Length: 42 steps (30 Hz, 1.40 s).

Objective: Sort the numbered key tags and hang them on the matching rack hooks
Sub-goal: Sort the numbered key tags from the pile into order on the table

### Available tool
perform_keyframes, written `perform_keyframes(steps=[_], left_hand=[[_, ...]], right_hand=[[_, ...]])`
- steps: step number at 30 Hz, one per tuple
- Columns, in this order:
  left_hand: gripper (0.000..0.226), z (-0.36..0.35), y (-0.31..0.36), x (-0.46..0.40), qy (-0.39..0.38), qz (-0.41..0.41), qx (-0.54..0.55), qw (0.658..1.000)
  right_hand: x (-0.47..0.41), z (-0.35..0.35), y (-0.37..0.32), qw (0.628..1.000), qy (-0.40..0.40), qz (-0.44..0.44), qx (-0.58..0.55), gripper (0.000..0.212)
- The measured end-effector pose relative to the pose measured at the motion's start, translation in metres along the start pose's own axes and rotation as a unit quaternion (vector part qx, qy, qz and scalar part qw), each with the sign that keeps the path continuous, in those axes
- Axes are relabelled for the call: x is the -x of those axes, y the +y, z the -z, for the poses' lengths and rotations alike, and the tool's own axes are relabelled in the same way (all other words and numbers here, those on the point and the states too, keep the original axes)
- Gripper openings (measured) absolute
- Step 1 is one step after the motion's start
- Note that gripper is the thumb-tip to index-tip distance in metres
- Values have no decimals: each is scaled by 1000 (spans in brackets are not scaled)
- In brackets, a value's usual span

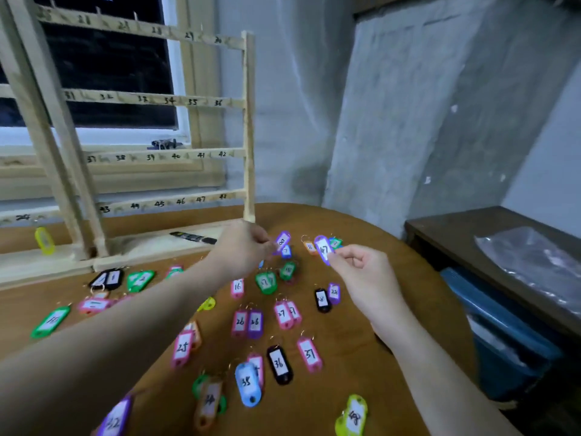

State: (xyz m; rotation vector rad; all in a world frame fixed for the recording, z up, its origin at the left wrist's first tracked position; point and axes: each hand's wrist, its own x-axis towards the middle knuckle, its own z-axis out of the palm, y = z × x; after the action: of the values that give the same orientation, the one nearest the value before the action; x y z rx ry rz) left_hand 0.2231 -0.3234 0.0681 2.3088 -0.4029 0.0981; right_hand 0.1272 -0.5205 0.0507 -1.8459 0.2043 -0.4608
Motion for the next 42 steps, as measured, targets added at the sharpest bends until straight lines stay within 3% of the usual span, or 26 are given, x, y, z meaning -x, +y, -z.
perform_keyframes(steps=[6, 14, 21, 32, 42], left_hand=[[25, -49, 14, -49, -41, 36, -38, 998], [27, -88, 23, -94, -62, 69, -129, 987], [20, -89, 20, -96, 8, -41, -303, 952], [16, -26, 8, -24, 48, -77, -269, 959], [16, 30, -11, 100, 82, -70, -233, 967]], right_hand=[[-26, 26, 26, 996, 40, -25, 73, 12], [-48, 39, 46, 997, 49, -54, 29, 9], [-44, 37, 46, 995, 55, -37, 70, 11], [1, 34, 5, 999, 9, -40, 16, 11], [128, 45, -32, 987, -78, -12, 138, 21]])
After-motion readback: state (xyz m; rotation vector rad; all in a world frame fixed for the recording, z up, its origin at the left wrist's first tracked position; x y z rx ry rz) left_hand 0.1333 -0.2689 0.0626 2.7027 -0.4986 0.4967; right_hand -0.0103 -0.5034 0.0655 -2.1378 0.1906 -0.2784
